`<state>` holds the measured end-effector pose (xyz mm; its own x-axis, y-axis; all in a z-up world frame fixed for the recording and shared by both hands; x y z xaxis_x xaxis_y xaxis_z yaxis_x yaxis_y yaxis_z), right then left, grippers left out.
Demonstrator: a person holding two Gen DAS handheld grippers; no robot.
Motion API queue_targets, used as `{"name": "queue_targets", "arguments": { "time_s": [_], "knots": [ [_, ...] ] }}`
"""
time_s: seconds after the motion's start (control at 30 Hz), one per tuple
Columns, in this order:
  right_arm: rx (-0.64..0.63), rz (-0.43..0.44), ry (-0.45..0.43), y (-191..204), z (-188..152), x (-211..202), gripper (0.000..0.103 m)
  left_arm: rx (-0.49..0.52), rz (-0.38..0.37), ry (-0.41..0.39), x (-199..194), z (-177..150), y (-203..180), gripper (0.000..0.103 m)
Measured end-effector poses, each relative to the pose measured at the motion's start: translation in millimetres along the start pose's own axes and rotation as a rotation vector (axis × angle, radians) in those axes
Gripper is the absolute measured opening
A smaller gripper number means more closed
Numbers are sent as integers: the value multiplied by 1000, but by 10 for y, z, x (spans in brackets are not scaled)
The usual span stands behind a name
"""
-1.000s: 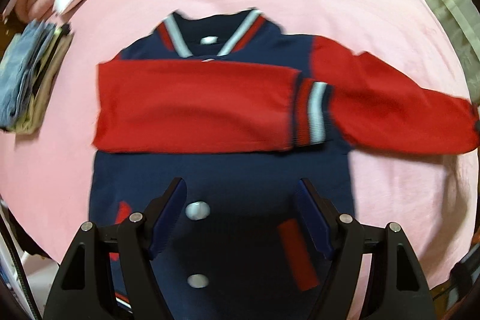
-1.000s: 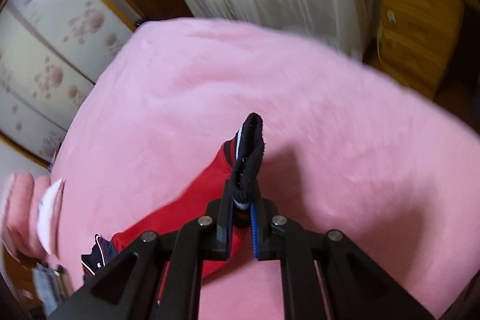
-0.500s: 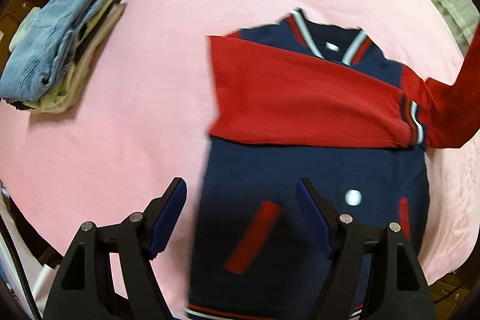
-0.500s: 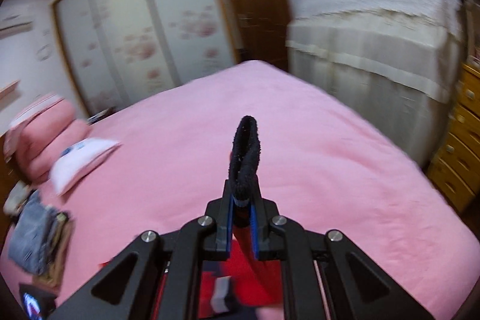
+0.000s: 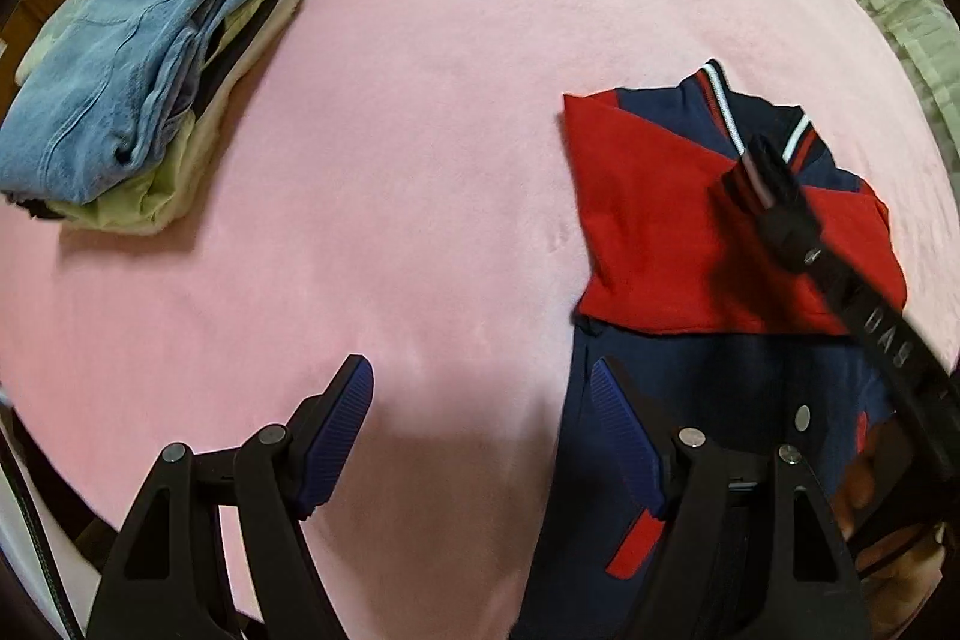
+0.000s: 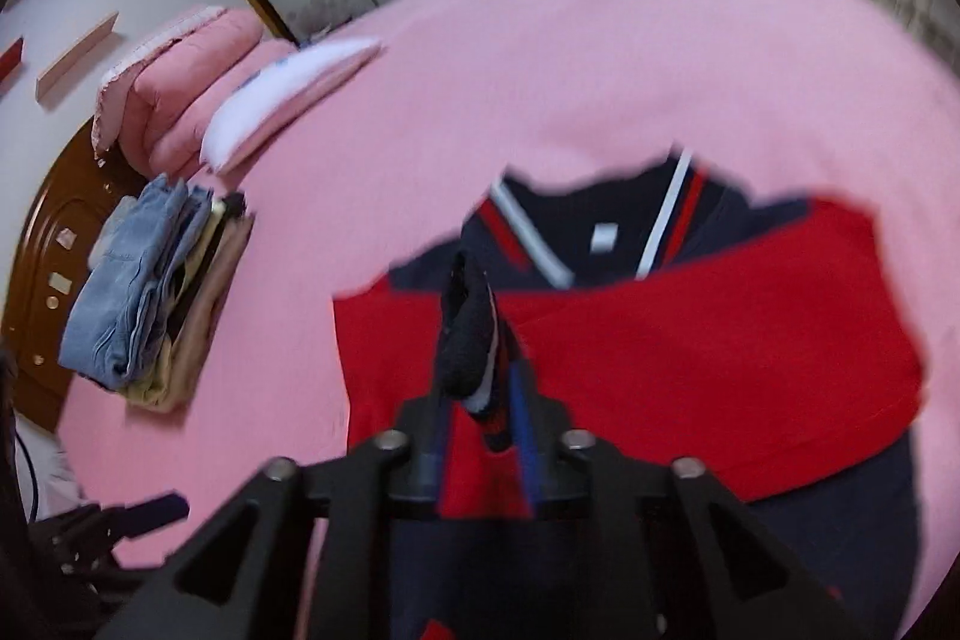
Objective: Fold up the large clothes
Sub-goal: 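Lay the sleeve cuff down on the jacket and open the right tool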
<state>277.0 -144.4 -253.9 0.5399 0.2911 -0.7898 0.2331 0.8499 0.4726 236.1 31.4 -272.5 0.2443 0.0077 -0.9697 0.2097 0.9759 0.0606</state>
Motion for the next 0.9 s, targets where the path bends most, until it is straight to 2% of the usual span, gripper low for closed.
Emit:
{"name": "queue_targets", "arguments": {
  "time_s": [0.07, 0.2, 0.33, 0.47, 0.6, 0.63, 0.67, 0.77, 0.83, 0.9],
  "knots": [
    [-12, 7, 9, -36, -75, -21, 33, 11, -18, -13, 2, 52, -48, 74],
    [-20, 14, -46, -232, -41, -343, 66, -9, -140, -53, 11, 240, -268, 74],
    [36, -30, -80, -562, 98, -561, 68, -26, -250, -66, 105, 409, -578, 74],
    [116, -84, -84, -941, 199, -683, 68, -41, -222, -18, 297, 499, -749, 73],
    [153, -98, -84, -1180, 304, -751, 68, -43, -240, -51, 323, 578, -897, 71],
    [151, -101, -85, -1221, 342, -771, 68, -35, -234, -40, 362, 592, -948, 65],
    [144, -97, -86, -1239, 368, -780, 68, -22, -223, -14, 428, 588, -1018, 54],
    [111, -97, -84, -1276, 445, -781, 68, -5, -175, 52, 620, 552, -1179, 47],
    [92, -102, -77, -1301, 486, -760, 68, 10, -135, 45, 690, 552, -1251, 44],
    [85, -99, -69, -1323, 519, -743, 68, 18, -128, 31, 675, 568, -1318, 30]
  ]
}}
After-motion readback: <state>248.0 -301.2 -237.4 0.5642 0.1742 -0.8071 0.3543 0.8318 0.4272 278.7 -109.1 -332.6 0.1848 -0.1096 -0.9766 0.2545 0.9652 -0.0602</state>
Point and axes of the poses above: each gripper's, at about its wrist camera, not at the fingertips, and x roughly the way its jaws point, y to its left, z to its top, the point moved 8 cm from there along x, roughly the way its jaws point, and after that the axes turned 13 degrees about x, right-handed, at the moved point
